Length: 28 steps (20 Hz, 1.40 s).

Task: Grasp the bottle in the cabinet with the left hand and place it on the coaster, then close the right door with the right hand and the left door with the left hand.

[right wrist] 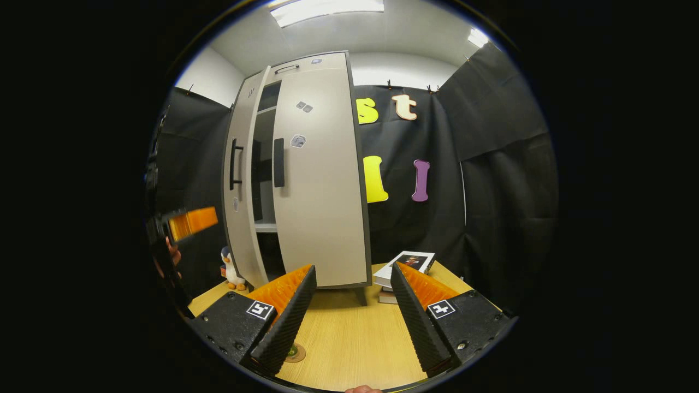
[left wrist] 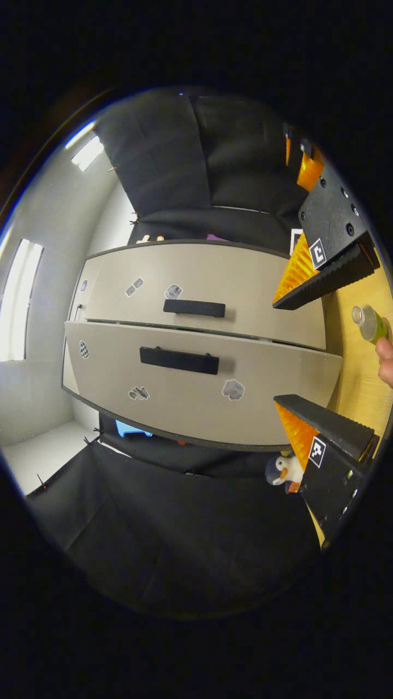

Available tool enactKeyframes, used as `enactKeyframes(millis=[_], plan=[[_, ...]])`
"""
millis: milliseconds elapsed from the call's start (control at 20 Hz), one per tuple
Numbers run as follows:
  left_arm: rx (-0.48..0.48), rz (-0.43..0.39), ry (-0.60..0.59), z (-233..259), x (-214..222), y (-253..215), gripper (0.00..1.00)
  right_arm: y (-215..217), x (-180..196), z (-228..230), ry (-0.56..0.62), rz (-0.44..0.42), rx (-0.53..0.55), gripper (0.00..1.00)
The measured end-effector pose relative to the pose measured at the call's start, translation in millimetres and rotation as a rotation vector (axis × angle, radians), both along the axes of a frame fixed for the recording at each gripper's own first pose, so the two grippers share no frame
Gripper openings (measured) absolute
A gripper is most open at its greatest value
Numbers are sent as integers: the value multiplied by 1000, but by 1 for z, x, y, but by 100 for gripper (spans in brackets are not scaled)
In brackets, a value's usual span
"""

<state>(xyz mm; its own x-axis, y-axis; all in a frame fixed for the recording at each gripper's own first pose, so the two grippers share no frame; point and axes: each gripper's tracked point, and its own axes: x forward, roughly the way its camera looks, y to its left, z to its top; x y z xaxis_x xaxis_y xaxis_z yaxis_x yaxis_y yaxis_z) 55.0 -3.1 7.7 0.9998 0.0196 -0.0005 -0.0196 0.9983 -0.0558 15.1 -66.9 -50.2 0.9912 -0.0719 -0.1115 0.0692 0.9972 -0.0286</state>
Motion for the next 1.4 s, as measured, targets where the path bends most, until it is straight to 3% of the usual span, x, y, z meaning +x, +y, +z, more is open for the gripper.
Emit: enactKeyframes(millis=[300,550,1100,1150,1200,1400], plan=[[99,28,58,-49,-34,-9,95,-3,-4,-15,35,-1,-14,84],[26,16,100,-74,-60,-27,95,-1,-5,-23,50,6,-2,84],[36,40,95,-77,-62,-14,95,-24,-9,-22,44,-53,28,84],[37,39,94,-77,-61,-13,90,-24,-9,-20,39,-56,30,84],[39,39,92,-77,-62,-13,95,-24,-9,-20,37,-57,32,84],[50,37,67,-72,-59,-11,95,-20,-7,-17,29,-52,25,84]])
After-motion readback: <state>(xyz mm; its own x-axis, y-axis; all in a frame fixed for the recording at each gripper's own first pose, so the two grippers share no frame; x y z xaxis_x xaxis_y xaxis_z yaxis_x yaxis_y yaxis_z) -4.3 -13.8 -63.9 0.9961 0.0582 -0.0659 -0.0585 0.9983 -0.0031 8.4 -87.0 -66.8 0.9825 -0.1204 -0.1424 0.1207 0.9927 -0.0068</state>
